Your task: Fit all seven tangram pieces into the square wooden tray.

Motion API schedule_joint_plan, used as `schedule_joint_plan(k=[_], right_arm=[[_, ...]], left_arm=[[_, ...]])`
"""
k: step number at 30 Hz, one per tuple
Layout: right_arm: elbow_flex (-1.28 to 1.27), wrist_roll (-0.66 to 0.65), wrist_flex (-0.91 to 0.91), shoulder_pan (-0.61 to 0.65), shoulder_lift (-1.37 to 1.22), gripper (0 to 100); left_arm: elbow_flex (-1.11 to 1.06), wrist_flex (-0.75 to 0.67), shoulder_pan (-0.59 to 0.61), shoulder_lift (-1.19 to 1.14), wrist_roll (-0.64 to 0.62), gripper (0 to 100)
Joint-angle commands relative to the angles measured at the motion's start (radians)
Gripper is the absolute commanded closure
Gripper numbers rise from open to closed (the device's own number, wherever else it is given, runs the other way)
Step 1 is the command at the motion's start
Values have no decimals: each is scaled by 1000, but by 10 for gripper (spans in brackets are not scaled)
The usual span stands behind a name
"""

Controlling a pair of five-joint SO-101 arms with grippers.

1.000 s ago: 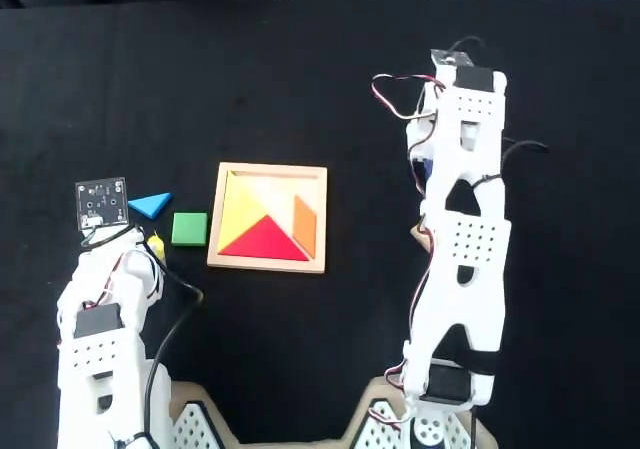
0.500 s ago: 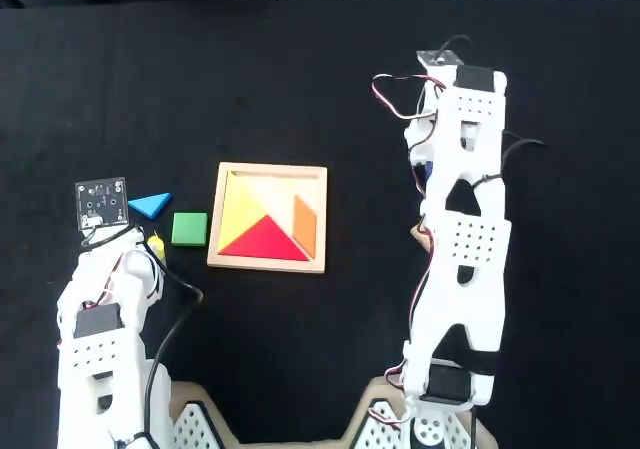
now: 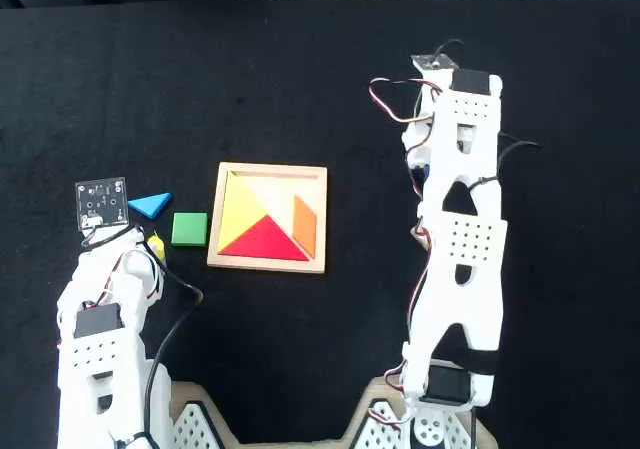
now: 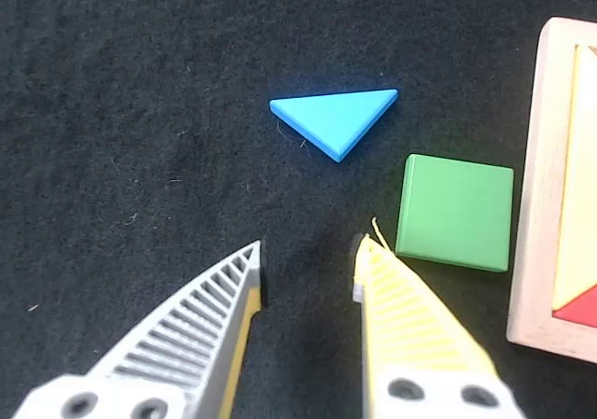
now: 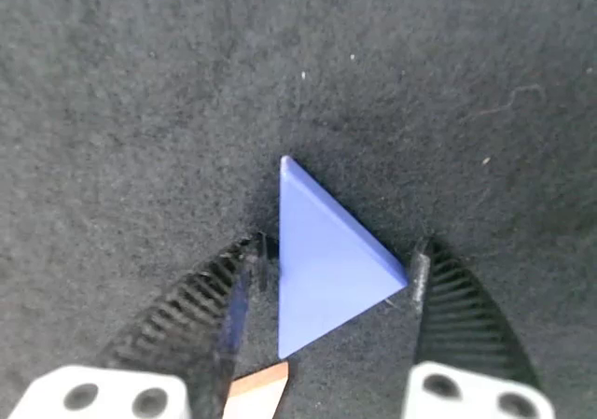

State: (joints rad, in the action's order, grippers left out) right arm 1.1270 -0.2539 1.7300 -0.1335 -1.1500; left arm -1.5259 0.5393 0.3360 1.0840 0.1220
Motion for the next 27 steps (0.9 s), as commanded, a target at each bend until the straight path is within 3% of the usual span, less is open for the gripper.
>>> schedule_joint_plan(k=[1, 8, 21, 24, 27], right_arm=[[48, -9, 29, 5, -7, 842], [70, -9, 29, 5, -7, 970], [13, -48, 34, 9, 197, 985], [-77, -32, 34, 8, 252, 946], [-157, 9, 32, 6, 282, 791]], left_arm=[[12, -17, -13, 14, 5, 829], [12, -18, -13, 14, 5, 829], [12, -18, -15, 14, 5, 829], [13, -18, -15, 14, 5, 829], [13, -18, -15, 14, 5, 829]])
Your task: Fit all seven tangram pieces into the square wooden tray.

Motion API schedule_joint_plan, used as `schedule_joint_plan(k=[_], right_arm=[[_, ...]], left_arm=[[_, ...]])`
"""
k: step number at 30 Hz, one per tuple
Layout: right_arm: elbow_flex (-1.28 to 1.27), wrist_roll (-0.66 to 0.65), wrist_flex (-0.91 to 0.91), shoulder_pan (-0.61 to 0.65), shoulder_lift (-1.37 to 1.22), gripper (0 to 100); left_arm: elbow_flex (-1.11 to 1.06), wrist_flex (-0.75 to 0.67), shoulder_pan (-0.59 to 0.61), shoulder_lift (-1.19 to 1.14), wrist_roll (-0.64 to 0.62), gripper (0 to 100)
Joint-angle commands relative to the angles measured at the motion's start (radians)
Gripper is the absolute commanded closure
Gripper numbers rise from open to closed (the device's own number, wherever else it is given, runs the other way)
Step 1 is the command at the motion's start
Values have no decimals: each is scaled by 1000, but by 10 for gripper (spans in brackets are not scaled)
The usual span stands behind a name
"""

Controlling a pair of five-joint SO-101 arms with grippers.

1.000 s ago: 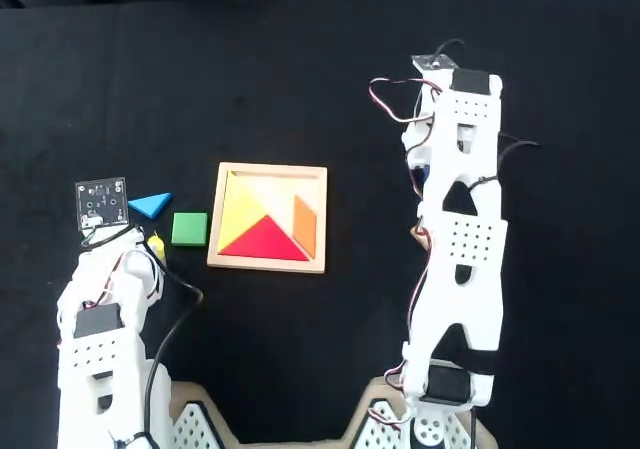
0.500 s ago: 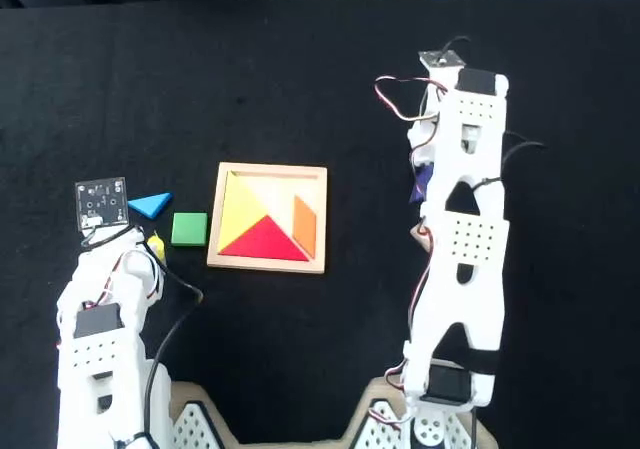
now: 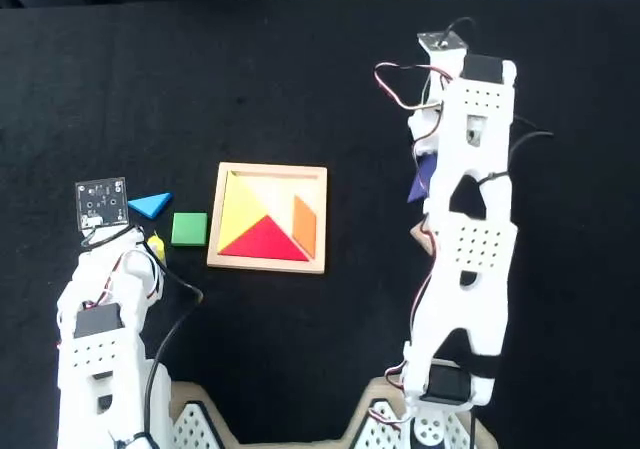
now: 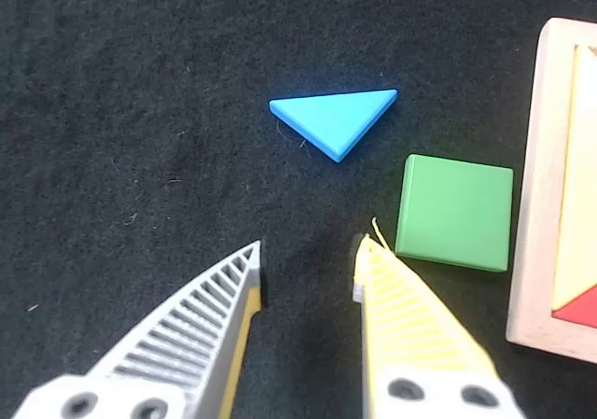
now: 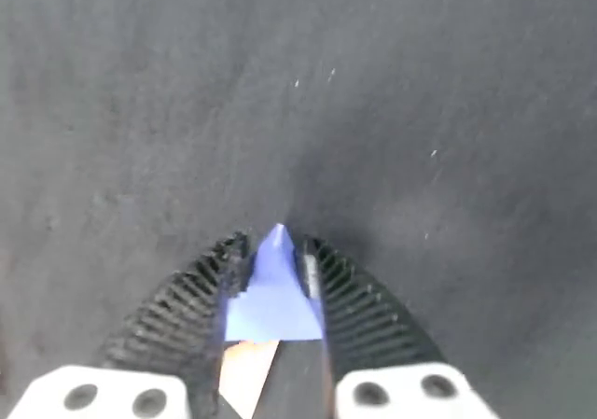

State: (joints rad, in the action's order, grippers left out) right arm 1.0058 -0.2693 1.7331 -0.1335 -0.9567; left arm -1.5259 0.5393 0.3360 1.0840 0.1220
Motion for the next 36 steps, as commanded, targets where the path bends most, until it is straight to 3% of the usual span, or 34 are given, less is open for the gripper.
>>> schedule_joint_plan(k=[1, 8, 21, 36], right_arm=[[-48, 25, 26, 8, 90, 751], [-50, 0, 28, 32, 94, 764], [-225, 302, 28, 15, 90, 761], [-200, 258, -72, 17, 88, 766]], left_arm=[[13, -18, -15, 14, 5, 829], [12, -18, -13, 14, 5, 829], [12, -18, -12, 14, 5, 829], [10, -18, -10, 14, 5, 829]])
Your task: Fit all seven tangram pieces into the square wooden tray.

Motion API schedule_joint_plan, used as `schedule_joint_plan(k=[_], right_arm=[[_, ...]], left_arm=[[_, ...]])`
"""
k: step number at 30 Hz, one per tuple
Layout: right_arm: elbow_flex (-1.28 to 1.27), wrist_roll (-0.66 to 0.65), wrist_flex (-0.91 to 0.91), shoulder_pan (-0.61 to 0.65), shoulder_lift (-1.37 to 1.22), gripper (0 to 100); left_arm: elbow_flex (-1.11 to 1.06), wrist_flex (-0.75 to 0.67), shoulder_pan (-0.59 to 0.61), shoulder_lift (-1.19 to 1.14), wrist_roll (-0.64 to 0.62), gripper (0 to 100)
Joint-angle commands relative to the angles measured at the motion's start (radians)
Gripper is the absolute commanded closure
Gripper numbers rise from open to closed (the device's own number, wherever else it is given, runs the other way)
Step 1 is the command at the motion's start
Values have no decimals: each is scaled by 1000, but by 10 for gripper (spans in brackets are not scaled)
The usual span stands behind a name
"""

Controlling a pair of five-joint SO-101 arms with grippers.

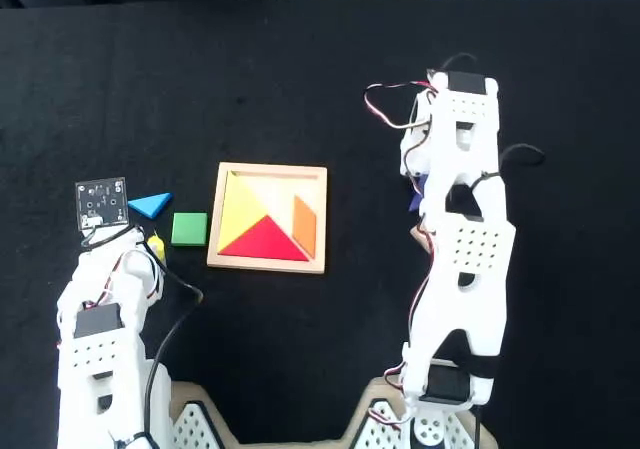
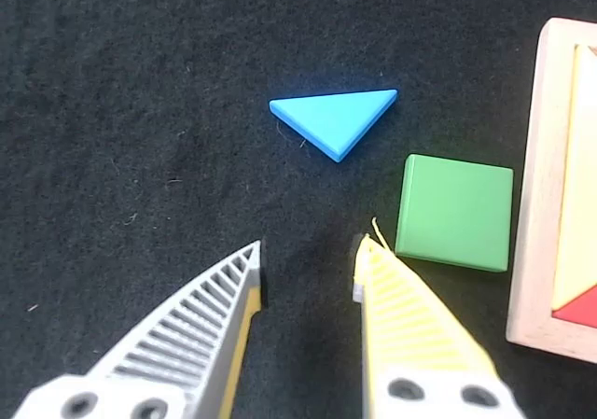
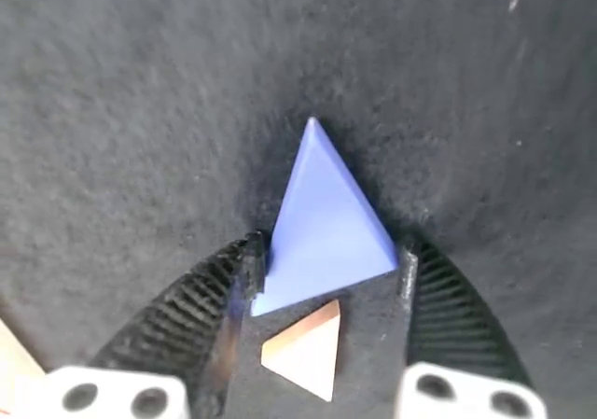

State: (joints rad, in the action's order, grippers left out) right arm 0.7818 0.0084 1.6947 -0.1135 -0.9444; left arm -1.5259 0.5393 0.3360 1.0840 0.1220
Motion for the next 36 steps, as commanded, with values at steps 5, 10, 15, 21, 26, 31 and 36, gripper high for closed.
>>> schedule_joint_plan(k=[5, 10, 15, 21, 26, 31, 36], right_arm=[[33, -83, -71, -5, 53, 802], [50, -106, -87, 0, -2, 894], [134, -101, -12, -5, -8, 870], [275, -173, 52, 21, -10, 796], [255, -359, 51, 117, -12, 828], [251, -400, 57, 164, -10, 828], [306, -358, 52, 106, -7, 828]], left_arm=[[10, -18, -12, 14, 5, 829], [10, -18, -12, 14, 5, 829], [10, -18, -13, 14, 5, 829], [10, -18, -13, 14, 5, 829], [10, -18, -13, 14, 5, 829], [10, -18, -13, 14, 5, 829], [10, -18, -15, 14, 5, 829]])
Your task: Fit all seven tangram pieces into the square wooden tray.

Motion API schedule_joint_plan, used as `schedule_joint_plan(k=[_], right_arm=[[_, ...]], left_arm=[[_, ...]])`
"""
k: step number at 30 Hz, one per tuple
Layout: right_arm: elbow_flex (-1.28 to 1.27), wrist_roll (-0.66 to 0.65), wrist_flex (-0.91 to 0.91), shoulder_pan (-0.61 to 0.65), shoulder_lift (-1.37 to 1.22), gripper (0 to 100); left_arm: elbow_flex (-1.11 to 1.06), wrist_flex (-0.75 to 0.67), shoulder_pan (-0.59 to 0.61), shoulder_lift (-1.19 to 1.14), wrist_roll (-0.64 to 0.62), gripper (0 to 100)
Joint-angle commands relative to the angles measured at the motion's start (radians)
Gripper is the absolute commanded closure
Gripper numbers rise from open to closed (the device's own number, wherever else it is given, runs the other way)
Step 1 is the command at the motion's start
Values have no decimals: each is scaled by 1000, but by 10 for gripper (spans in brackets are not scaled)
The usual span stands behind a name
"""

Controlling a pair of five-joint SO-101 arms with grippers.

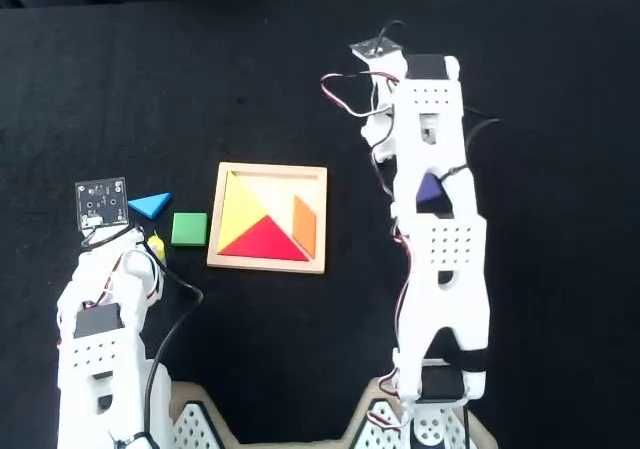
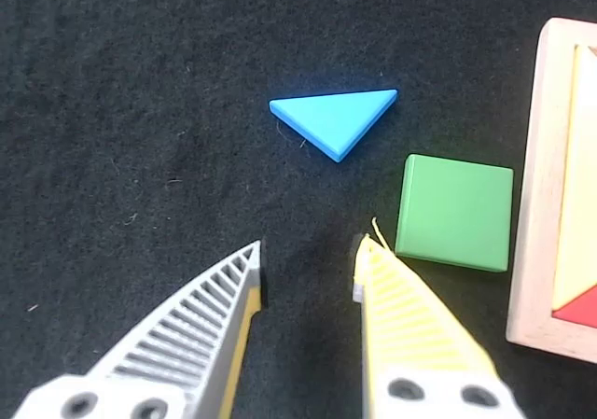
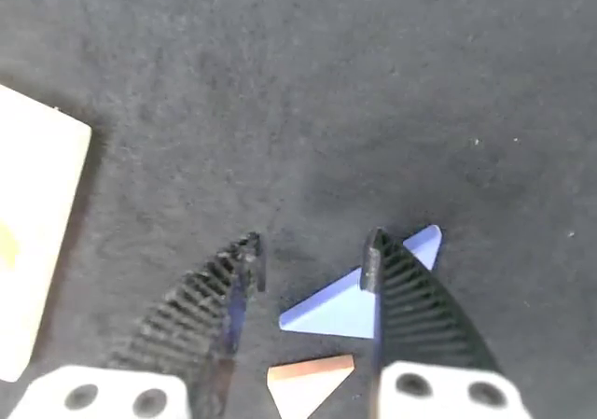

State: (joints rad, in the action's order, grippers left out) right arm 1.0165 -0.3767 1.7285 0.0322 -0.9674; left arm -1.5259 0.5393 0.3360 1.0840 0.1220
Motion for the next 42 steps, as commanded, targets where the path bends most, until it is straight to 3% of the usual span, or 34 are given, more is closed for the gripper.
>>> schedule_joint_plan(k=[1, 15, 32, 37, 42], right_arm=[[85, 40, 15, -60, 10, 828], [127, 43, -5, -92, -127, 828], [120, -23, 38, 78, -117, 829], [48, -8, 38, 77, -4, 829], [-87, 95, 38, 8, 214, 829]], left_arm=[[10, -18, -15, 14, 5, 829], [10, -18, -15, 14, 5, 829], [10, -18, -15, 14, 5, 829], [12, -18, -15, 14, 5, 829], [12, -18, -15, 14, 5, 829]])
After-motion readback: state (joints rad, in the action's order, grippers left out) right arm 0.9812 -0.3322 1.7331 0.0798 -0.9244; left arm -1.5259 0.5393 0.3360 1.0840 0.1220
